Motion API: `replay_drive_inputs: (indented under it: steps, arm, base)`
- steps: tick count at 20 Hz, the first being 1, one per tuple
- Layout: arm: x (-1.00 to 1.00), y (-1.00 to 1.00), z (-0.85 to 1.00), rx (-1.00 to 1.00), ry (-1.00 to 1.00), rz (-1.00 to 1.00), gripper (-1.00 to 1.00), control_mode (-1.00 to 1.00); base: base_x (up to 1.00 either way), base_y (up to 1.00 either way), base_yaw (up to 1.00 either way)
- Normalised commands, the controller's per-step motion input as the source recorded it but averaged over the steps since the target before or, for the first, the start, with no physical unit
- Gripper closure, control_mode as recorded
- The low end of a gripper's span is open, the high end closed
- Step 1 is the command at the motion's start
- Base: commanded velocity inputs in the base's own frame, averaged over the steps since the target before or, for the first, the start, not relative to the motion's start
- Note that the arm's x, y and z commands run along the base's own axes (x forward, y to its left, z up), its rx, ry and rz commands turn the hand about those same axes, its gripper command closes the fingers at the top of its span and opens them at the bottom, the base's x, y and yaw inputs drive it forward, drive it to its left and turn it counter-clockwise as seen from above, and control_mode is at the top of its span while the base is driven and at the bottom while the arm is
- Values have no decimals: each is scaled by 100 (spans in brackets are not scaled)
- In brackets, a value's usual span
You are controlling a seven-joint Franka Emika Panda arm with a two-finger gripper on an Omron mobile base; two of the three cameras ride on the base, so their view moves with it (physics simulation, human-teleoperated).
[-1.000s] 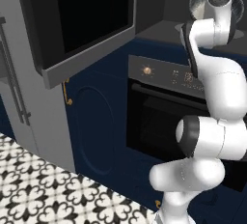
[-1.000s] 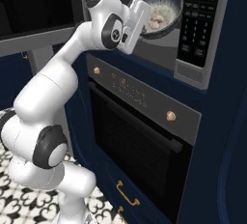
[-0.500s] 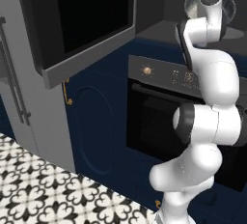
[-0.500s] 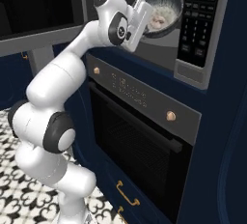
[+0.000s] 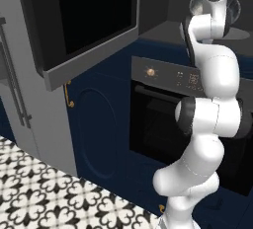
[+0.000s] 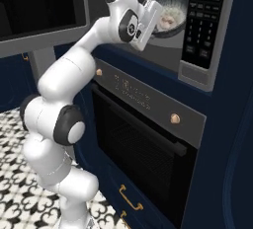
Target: Pick the garlic from the sink and place it in the bowl. Then pick the bowl and place it in the microwave. Then close the microwave door and press the start button.
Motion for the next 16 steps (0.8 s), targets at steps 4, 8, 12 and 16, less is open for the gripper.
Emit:
replay_drive_inputs:
  steps: [4,8,12,16]
  arm:
    - [34,-7,-45,0,-2,0,100,-100]
    - [45,0,-55,0,-3,0,-100,-100]
    - [32,0,-44,3,-12,0,-100,-100]
    - [5,-9,-38,7,-18,0,-100,-100]
  base:
    - [0,0,0]
    - [0,0,0]
    - [0,0,0]
    - [0,0,0]
